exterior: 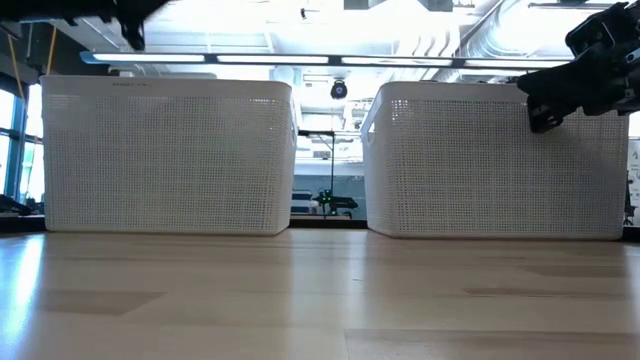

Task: Sort clothes
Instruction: Return to Home Position

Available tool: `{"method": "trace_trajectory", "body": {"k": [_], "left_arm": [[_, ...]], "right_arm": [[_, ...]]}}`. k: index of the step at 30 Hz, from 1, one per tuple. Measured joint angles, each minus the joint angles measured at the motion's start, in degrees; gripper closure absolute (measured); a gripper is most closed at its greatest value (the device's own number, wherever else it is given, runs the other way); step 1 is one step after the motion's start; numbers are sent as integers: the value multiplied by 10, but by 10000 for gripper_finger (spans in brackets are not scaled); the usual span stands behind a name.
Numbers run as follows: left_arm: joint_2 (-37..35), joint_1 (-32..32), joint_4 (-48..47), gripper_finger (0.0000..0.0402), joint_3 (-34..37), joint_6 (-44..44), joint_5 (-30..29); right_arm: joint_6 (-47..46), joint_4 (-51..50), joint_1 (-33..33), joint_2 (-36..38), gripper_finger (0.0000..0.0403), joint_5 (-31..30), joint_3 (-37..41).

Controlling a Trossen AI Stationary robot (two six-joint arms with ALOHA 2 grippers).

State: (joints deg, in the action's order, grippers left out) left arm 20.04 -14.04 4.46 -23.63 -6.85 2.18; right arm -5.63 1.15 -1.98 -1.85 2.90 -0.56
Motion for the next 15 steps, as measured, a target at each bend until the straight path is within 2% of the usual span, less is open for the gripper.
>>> {"method": "trace_trajectory", "body": {"k": [4, 10, 12, 15], "left_arm": [[-25, 50, 58, 328, 29, -40, 48], [-25, 139, 80, 328, 68, -19, -9], [-29, 159, 64, 328, 78, 19, -14], [-46, 164, 16, 328, 84, 29, 2]], "right_arm": [[1, 0, 0, 0, 402, 2, 0], [-7, 1, 0, 0, 402, 3, 0], [-7, 1, 0, 0, 402, 3, 0], [-7, 0, 0, 0, 402, 3, 0]]}}
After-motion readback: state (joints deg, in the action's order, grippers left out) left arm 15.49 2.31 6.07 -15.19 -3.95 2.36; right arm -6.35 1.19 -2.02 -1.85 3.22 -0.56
